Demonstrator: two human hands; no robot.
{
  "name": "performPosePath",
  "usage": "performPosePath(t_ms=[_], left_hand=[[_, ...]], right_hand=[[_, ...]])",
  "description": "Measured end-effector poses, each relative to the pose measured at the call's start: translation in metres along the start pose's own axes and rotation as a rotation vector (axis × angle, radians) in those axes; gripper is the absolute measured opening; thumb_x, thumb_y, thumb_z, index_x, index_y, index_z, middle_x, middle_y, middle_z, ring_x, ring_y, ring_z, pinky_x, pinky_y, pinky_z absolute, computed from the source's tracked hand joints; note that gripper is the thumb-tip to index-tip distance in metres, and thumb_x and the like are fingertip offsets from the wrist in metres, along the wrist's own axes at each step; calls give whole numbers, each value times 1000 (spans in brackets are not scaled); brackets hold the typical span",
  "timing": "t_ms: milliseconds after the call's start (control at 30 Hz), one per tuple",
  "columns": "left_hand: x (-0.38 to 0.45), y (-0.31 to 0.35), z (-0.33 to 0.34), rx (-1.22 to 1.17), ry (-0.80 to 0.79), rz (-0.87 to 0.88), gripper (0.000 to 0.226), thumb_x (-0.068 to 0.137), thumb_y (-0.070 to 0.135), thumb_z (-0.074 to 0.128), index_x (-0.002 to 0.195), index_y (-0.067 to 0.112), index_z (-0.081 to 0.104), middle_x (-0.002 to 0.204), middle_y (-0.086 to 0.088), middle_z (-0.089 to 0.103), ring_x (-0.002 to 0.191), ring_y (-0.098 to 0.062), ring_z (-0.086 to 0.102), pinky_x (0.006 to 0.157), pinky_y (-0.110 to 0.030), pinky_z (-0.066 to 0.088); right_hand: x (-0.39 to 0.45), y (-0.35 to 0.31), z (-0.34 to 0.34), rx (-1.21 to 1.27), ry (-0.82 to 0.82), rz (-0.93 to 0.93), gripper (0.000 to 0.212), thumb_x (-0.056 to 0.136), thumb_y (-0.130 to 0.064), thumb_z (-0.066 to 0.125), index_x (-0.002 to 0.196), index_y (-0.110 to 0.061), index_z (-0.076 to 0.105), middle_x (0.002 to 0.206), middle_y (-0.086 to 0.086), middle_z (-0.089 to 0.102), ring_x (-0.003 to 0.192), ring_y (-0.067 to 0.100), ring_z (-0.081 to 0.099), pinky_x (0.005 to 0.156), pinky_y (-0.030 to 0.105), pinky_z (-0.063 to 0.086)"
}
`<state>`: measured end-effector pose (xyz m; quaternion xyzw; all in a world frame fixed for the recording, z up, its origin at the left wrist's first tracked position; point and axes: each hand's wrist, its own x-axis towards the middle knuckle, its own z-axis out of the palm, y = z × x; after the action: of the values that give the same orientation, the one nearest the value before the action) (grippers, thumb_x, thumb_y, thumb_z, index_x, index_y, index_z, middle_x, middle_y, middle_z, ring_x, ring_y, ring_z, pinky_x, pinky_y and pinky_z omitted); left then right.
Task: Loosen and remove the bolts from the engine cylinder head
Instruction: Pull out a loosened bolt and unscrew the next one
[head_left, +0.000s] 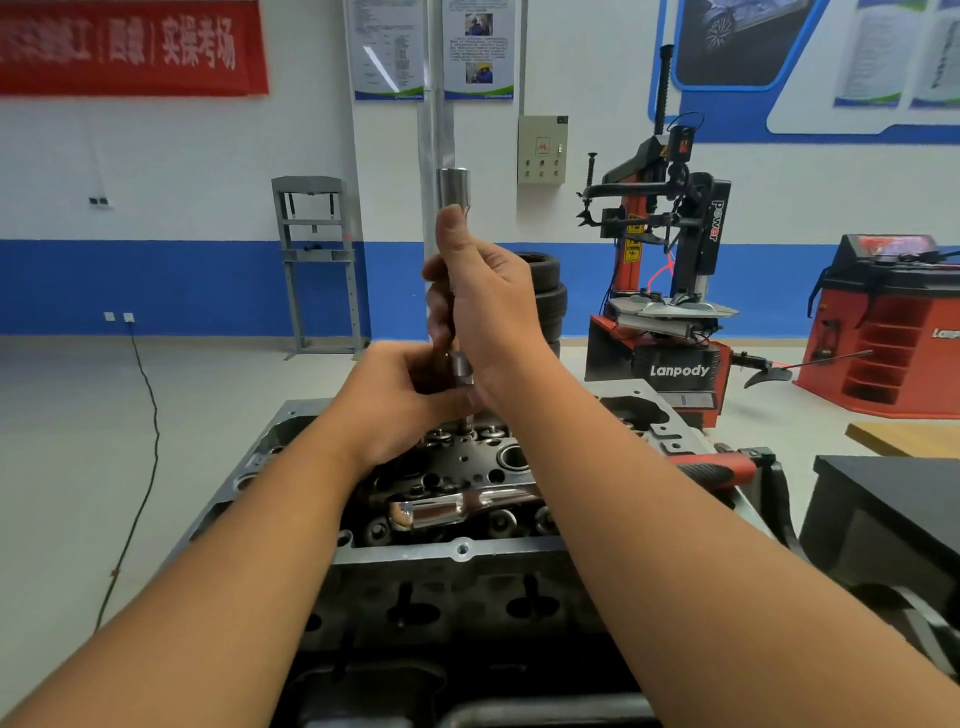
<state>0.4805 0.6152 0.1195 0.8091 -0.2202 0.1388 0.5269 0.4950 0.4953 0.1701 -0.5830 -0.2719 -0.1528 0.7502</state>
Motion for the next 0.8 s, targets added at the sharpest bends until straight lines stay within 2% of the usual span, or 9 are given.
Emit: performPosePath(t_ms=[100, 200, 267, 400, 500, 600, 667, 733, 800], left_hand=[[0, 1, 2, 172, -35, -59, 27, 75, 34, 92, 96, 24, 78, 89, 7, 80, 87, -13, 76, 85, -38, 60], [1, 2, 9, 563, -41, -85, 16, 86, 48, 76, 95, 36, 69, 82, 10, 72, 78, -12, 69, 78, -40, 60], [1, 4, 12, 641, -47, -100, 15, 88, 46, 68, 102, 42, 63, 85, 11, 69, 78, -13, 67, 77, -39, 60], [0, 3, 5, 457, -116, -113, 13, 93, 35, 70, 90, 37, 57, 87, 3, 68, 81, -20, 67, 77, -39, 57], [-1, 3, 4, 445, -138, -97, 11, 95, 34, 72, 95, 28, 63, 87, 3, 68, 82, -18, 66, 78, -37, 55], [-1, 5, 2, 362, -92, -80, 15, 91, 28, 78, 102, 25, 68, 91, 4, 72, 87, -15, 69, 85, -39, 58], [-1, 5, 0, 235, -4, -39, 18, 88, 24, 82, 99, 30, 68, 91, 6, 74, 86, -8, 71, 81, -32, 59], [-1, 5, -1, 128, 83, 22, 22, 89, 22, 82, 97, 37, 67, 88, 11, 73, 74, 5, 65, 67, -16, 52], [-2, 6, 1, 6, 141, 81, 25, 92, 18, 79, 101, 39, 68, 88, 12, 71, 71, 6, 61, 62, -9, 48]], right_hand=[[3, 2, 3, -46, 24, 62, 46, 101, -48, 62, 72, -21, 40, 59, 1, 33, 48, 13, 31, 47, 31, 32], [4, 3, 4, -117, 40, 102, 47, 100, -49, 63, 72, -22, 36, 61, 2, 30, 50, 15, 28, 47, 31, 32], [5, 4, 6, -129, 48, 102, 47, 101, -46, 63, 71, -21, 35, 60, 2, 29, 49, 16, 27, 46, 31, 32], [8, 6, 11, -224, 86, 82, 45, 104, -42, 61, 73, -18, 38, 59, 7, 32, 46, 20, 31, 47, 32, 37], [8, 6, 13, -260, 126, 65, 49, 104, -39, 60, 67, -19, 35, 56, 5, 33, 49, 22, 31, 52, 36, 37], [13, -2, 15, -283, 159, 55, 53, 104, -37, 60, 61, -21, 34, 47, -3, 34, 45, 20, 34, 51, 34, 37], [20, -14, 19, -262, 146, 52, 51, 104, -36, 60, 63, -19, 35, 42, -5, 35, 37, 17, 35, 45, 28, 35], [28, -31, 24, -230, 123, 37, 48, 105, -35, 59, 67, -18, 34, 40, -5, 34, 33, 16, 34, 40, 24, 32], [33, -50, 28, -201, 118, 22, 46, 105, -33, 59, 69, -18, 34, 42, -4, 33, 32, 16, 32, 40, 24, 32]])
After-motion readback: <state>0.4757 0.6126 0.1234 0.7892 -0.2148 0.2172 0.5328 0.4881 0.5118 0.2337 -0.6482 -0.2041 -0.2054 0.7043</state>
